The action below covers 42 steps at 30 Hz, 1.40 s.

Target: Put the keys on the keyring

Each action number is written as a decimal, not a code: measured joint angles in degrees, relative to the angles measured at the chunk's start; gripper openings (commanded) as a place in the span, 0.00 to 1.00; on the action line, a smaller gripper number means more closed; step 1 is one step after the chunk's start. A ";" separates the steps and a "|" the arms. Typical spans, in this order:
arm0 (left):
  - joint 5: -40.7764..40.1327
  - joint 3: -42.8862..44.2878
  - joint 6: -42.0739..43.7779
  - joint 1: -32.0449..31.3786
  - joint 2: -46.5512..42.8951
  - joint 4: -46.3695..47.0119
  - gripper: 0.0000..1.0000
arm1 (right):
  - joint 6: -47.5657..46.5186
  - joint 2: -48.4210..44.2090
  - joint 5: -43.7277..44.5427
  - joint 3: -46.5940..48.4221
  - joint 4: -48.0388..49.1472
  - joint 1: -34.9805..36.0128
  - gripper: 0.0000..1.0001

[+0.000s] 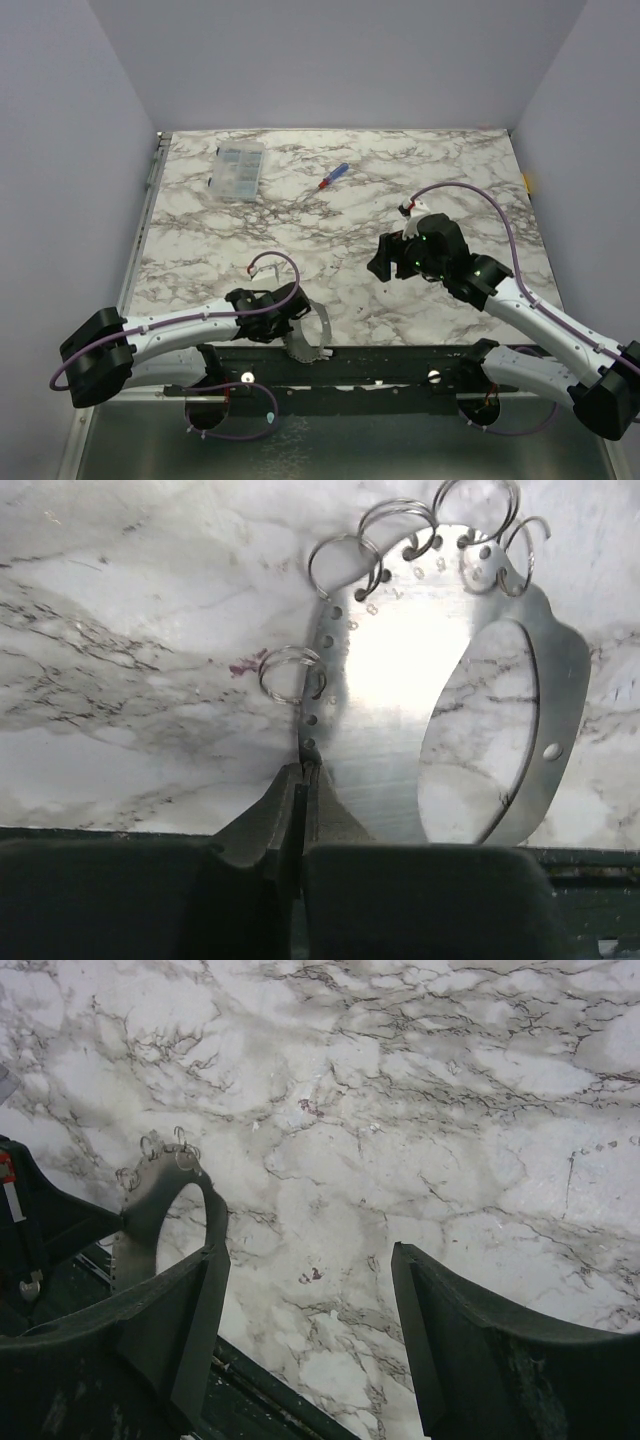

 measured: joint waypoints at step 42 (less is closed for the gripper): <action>10.75 20.22 45.62 0.00 -14.49 12.79 0.00 | -4.15 -6.86 -34.93 -3.63 27.61 0.02 0.86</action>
